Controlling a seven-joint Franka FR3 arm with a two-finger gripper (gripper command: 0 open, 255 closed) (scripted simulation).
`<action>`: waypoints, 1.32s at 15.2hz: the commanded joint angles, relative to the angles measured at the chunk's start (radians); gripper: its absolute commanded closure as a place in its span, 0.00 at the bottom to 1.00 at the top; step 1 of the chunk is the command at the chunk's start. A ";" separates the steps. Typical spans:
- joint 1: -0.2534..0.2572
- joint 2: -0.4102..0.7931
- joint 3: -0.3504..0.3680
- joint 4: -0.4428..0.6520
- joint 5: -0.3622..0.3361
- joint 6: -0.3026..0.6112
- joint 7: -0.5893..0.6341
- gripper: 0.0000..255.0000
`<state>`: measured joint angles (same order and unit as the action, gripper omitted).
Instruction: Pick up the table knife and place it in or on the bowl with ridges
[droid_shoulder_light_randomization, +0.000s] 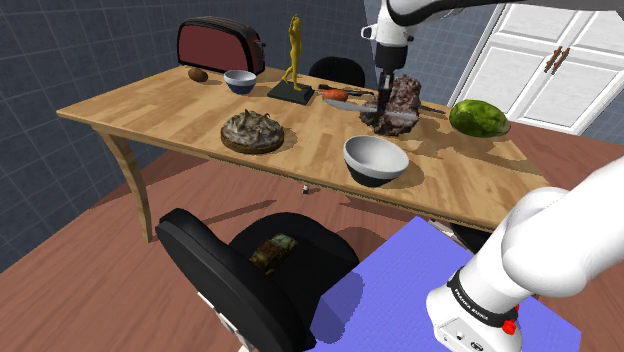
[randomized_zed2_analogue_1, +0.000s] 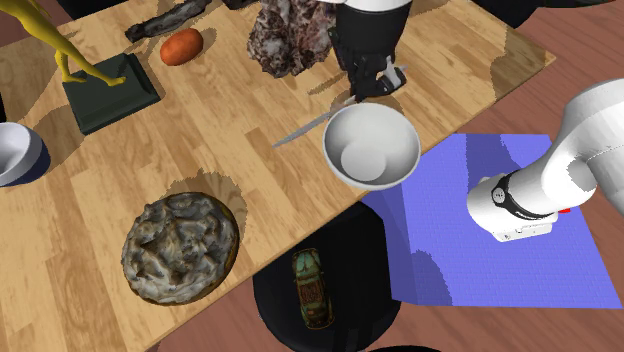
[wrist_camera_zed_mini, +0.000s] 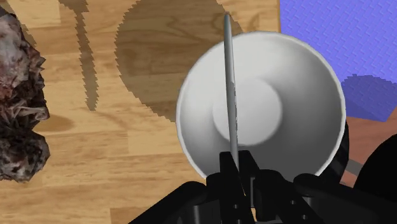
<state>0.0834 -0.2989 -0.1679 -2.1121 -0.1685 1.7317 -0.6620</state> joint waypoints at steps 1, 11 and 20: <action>-0.001 -0.086 0.009 -0.078 -0.010 -0.009 0.013 1.00; -0.007 -0.202 0.016 -0.263 -0.025 0.058 0.038 1.00; -0.010 -0.174 0.006 -0.370 -0.035 0.192 0.052 1.00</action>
<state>0.0731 -0.4761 -0.1622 -2.4684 -0.2032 1.9062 -0.6136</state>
